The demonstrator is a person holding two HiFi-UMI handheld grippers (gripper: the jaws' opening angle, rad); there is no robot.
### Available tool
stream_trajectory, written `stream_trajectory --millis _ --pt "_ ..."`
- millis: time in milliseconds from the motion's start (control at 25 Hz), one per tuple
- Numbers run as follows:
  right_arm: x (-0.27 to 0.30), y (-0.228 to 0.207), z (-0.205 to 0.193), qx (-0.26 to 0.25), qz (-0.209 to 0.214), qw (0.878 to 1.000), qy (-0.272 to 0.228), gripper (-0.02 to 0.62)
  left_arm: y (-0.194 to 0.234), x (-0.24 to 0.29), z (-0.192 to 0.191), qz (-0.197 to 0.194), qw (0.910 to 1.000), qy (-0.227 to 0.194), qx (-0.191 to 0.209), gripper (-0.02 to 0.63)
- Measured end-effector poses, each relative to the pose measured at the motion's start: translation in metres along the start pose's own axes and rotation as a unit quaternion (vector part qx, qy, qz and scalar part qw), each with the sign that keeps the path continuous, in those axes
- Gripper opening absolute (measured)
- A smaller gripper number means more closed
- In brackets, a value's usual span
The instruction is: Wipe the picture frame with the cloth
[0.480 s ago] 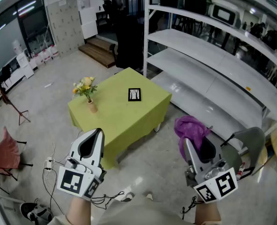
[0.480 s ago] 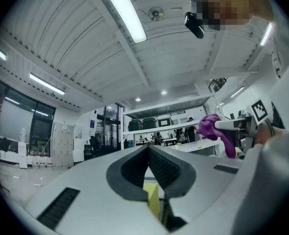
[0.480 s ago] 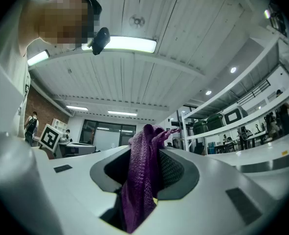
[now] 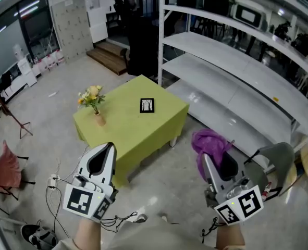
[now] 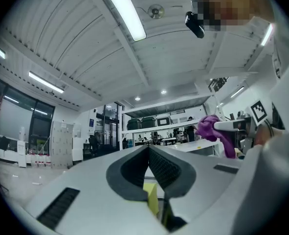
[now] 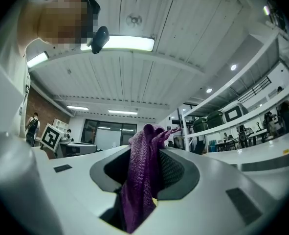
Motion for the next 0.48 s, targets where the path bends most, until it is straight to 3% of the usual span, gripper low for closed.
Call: stream_trajectory --millis 480 --pt "-0.015 -0.036 -0.026 0.013 0.019 1.0 0.021 0.147 -0.037 0.017 -0.015 0.01 0.9999 0.013 0.005 0.008"
Point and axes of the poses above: the fingertips, and each gripper's own axes: x forward along the fingers, y to its left, z out of its top, the point moved 2 cm from there along -x, backward along the fingers, and after that the axes turned 11 degrees about -x, right-handed, at the moved point
